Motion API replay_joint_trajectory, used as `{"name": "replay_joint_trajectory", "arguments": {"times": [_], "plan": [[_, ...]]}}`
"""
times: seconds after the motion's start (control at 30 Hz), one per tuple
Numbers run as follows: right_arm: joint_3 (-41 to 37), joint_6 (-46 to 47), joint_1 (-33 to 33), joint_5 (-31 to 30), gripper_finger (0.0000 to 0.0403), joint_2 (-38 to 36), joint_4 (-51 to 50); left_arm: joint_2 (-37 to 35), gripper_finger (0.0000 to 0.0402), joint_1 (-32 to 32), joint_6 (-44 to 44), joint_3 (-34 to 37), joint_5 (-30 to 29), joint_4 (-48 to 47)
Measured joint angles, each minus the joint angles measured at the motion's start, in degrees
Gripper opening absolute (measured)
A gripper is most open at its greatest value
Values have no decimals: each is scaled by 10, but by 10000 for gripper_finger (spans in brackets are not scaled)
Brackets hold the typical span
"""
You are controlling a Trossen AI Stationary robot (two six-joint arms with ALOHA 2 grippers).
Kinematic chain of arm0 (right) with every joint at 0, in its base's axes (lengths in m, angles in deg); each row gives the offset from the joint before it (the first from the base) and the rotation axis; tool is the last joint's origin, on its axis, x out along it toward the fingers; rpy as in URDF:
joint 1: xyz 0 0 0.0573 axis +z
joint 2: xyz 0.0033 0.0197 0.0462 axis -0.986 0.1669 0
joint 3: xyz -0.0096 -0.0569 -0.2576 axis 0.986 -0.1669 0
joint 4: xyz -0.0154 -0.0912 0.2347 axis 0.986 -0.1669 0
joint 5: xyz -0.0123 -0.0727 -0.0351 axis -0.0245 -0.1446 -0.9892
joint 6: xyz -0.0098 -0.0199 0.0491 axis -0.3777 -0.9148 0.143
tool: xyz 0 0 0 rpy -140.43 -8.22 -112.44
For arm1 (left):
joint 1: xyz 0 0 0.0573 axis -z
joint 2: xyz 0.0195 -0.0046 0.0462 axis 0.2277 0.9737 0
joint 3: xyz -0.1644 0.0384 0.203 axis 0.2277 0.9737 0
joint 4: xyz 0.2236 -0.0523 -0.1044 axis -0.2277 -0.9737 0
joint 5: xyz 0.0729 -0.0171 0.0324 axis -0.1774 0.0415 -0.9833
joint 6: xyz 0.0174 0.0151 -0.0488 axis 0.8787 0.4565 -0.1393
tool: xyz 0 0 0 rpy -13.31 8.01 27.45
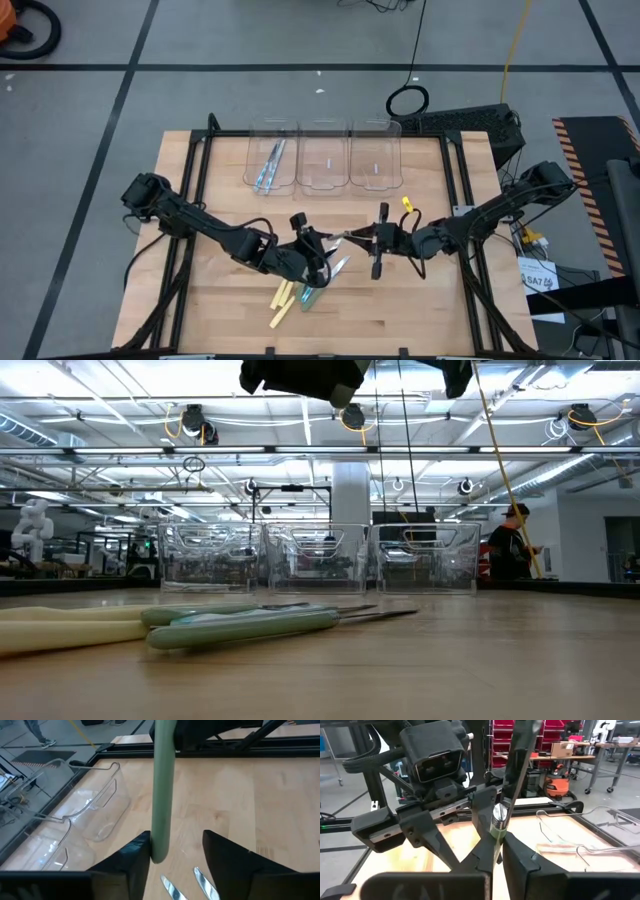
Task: Sort silverware by color (type)
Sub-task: Put the green knife into the right transparent bin
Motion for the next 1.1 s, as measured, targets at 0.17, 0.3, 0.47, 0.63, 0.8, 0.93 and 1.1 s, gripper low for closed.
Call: {"name": "replay_joint_trajectory", "arguments": {"times": [0.17,0.3,0.47,0.63,0.8,0.93,1.1], "plan": [[0,-2,-5,-1,12,-1,1,0,222,0,3,0,-2,-3],[0,1,-5,-1,11,-3,2,0,229,0,-10,0,-2,-9],[0,8,-4,-2,2,-18,-1,0,230,3,-38,0,-2,-40],[0,8,-3,-1,2,-29,-17,0,230,3,-51,0,-2,-52],[0,5,-6,-1,2,-29,-25,0,230,2,-52,0,-10,-52],[0,0,-7,-2,1,-32,-31,0,230,7,-52,0,-19,-56],[41,69,6,-37,1,-55,-182,0,230,14,-37,0,-20,-64]]}}
